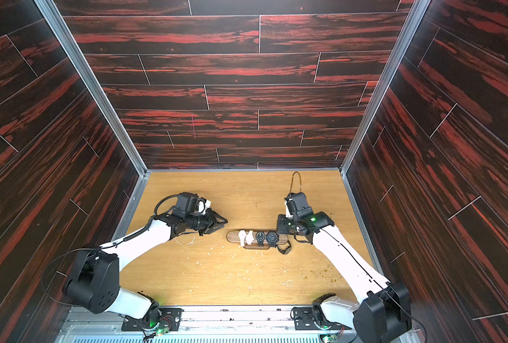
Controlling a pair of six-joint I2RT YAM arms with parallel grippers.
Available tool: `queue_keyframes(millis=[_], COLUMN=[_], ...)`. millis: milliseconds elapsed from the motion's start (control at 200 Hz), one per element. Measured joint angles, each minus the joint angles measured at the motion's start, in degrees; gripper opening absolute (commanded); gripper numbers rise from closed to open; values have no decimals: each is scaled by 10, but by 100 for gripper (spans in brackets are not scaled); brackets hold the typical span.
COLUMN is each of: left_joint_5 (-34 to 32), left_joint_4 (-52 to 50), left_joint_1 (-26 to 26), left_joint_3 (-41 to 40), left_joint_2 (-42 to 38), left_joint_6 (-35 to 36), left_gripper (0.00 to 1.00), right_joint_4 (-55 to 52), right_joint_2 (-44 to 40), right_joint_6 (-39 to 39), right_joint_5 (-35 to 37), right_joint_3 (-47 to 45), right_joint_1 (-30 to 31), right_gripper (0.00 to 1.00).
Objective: Place watch on stand
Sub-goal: Adjust the watch on the stand, then move the watch to the center of the board.
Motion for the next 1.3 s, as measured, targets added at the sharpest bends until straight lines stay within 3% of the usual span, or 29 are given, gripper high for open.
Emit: queue_keyframes(millis=[316, 626, 1303], left_joint_5=[-20, -22, -24], left_joint_4=[-52, -60, -55], left_joint_1=[7, 7, 7], left_joint_3=[23, 22, 7], left_joint_2=[-26, -26, -26], left_joint_6=[45, 49, 45], left_gripper=[31, 31, 31], right_joint_4=[1, 42, 133], right_joint_2=[-27, 18, 112], right_joint_6=[5, 22, 23], right_joint_5=[-21, -99, -143], right_joint_3=[-77, -141, -153], right_joint_1=[-76, -111, -137], right_gripper=[7, 25, 30])
